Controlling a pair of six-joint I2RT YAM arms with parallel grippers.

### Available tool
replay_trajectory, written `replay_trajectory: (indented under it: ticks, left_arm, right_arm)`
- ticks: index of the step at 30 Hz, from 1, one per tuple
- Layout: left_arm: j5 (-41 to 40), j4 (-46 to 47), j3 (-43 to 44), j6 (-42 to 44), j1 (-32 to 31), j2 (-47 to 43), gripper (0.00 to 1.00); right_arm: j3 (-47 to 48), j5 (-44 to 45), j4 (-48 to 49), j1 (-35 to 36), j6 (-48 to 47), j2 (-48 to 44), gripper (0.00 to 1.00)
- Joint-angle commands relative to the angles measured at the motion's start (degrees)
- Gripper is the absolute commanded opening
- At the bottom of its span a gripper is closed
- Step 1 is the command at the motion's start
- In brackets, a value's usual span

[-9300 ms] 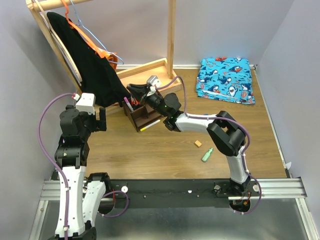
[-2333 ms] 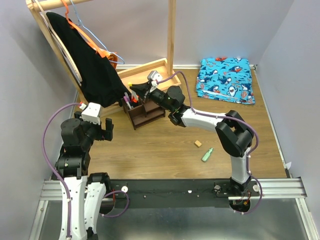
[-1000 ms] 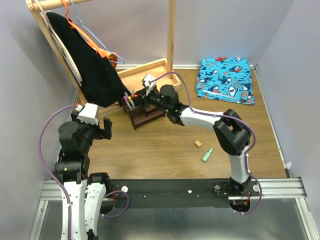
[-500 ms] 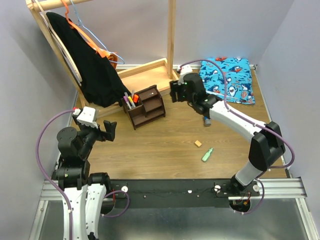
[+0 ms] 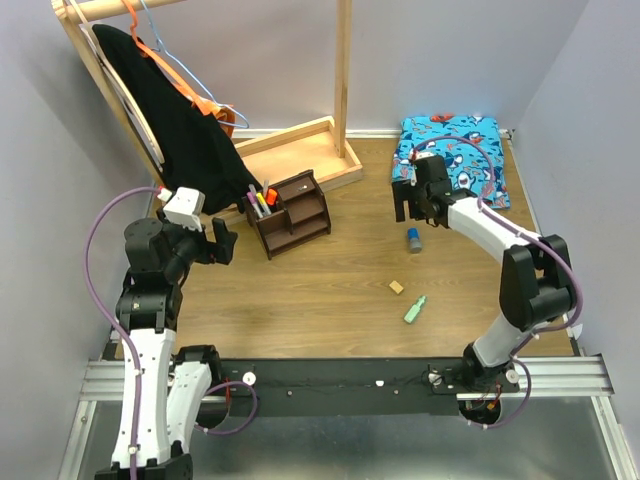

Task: Sort the stationery into containers
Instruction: Pick up the stationery from the center of the board.

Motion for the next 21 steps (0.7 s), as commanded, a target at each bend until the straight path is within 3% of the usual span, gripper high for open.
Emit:
replay_trajectory:
  ticks: [1,10,21]
  left_arm:
    - [1.2,3.0,1.7,0.7,-0.1,2.2,0.94]
    - [0.1,3.7,4.2,1.2,0.0,4.6,0.95]
    - [-0.6,2.3,3.3,2.5,0.1,3.2,0.95]
  right_arm:
    - [1.9,-0.2,-5.0,-1.2,-0.2,4.8,0.86]
    - [3.6,0.0,-6.7,-3.3,6.4,11.0,0.70]
    - [5.1,-2.9,-8.6,-3.5,7.4,13.2,0.65]
